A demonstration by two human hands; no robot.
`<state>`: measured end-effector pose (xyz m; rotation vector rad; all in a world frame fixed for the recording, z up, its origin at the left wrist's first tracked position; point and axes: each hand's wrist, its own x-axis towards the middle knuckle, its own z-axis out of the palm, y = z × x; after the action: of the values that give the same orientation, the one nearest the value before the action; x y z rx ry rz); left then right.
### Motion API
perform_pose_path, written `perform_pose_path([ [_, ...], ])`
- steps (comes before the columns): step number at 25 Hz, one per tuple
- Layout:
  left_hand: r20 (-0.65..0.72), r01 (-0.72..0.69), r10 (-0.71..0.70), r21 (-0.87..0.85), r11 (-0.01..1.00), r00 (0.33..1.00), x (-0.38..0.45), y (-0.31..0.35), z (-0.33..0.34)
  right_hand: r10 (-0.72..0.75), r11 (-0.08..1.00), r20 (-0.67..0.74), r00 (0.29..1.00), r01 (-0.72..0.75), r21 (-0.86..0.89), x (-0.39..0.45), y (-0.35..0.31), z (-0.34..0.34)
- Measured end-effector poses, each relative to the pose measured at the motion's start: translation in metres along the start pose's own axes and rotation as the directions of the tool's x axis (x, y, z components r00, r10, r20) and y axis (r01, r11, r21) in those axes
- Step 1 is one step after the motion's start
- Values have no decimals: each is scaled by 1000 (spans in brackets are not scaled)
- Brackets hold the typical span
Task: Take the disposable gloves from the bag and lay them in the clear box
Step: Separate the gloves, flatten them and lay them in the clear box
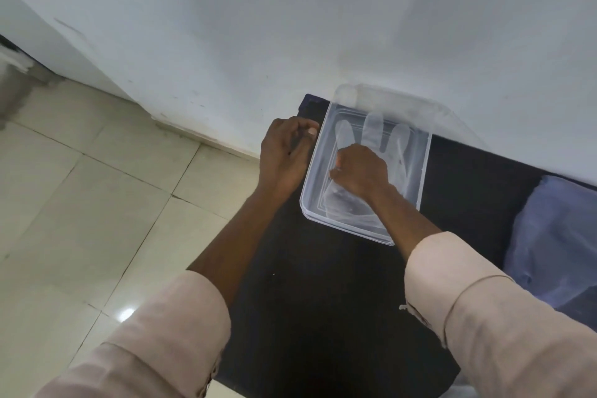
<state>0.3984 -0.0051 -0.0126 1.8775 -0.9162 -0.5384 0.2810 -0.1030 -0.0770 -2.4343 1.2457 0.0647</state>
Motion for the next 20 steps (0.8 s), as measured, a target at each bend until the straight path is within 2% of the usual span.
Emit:
perform_pose_path([
  [4, 18, -40, 39, 28, 999, 999, 2, 6, 3, 62, 997, 30, 998, -63, 51, 5, -2, 4],
  [8, 63, -65, 65, -1, 998, 996, 4, 18, 4, 130, 957, 162, 978, -167, 239, 10, 15, 2],
  [10, 160, 29, -13, -100, 995, 987, 3, 26, 10, 173, 889, 191, 966, -237, 391, 9, 24, -2],
  [11, 234, 139, -101, -151, 979, 967, 0, 29, 14, 193, 853, 190, 963, -260, 452, 6, 27, -6],
  [12, 310, 274, -207, -191, 943, 928, -3, 31, 20, 213, 823, 178, 961, -275, 498, 4, 29, -8],
  [15, 456, 625, -499, -179, 760, 737, -11, 32, 41, 281, 798, 115, 953, -298, 524, -4, 34, -14],
  [18, 465, 811, -676, -194, 552, 572, -11, 26, 52, 291, 846, 116, 950, -312, 432, -11, 34, -12],
  [20, 441, 847, -727, -198, 493, 526, -11, 20, 59, 293, 856, 122, 948, -317, 409, -15, 34, -10],
])
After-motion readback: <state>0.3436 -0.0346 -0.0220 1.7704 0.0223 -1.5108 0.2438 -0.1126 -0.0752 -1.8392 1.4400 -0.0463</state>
